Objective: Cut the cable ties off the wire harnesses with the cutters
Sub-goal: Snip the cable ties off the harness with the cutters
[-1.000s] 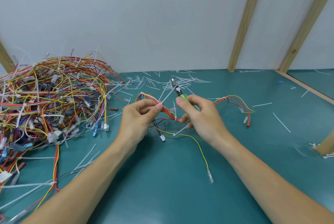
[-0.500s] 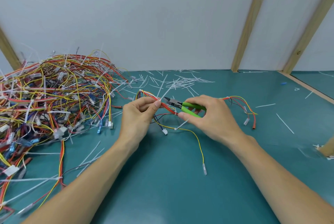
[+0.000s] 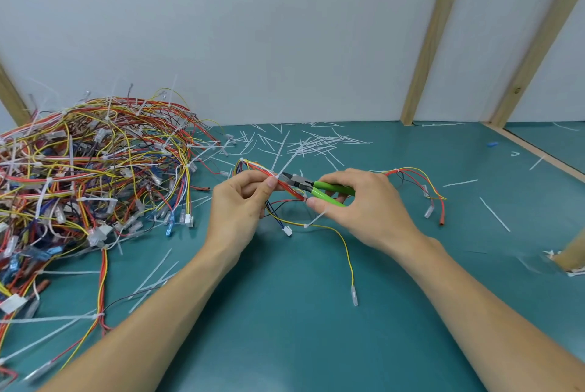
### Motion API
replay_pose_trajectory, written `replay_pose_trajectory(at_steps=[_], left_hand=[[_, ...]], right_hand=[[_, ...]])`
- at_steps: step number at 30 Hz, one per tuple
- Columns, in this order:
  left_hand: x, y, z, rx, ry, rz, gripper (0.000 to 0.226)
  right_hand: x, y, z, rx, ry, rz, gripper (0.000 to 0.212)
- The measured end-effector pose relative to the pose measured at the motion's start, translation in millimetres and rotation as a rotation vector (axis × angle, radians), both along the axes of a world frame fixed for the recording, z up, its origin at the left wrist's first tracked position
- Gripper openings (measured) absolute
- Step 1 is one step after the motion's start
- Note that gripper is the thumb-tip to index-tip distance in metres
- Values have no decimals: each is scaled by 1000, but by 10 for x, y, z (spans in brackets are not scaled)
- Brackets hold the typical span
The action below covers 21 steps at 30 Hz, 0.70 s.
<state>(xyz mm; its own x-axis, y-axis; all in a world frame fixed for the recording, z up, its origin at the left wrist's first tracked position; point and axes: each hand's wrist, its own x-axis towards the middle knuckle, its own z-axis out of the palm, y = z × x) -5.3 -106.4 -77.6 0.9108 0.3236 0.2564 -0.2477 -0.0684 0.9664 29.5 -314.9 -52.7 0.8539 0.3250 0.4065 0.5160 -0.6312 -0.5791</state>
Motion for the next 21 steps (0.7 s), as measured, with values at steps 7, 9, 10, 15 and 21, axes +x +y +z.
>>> replay_pose_trajectory(at_steps=[7,9,10,15,21], left_hand=[[4,8,-12,-3,-32,1,12],[8,10,-15,-4,-31,3,12],[7,10,-18,-5,-32,3,12],[7,3,-11,-20,-49,11,13],[3,4,-12,-10,-47,-3,14]], right_hand=[[8,8,-5,-5,-8,-14,28],[8,8,-8,4,-2,-10,26],[9,7,-9,9,1,-8,26],[7,3,-7,16,13,2,28],[18,-28,-1,71,55,25,23]])
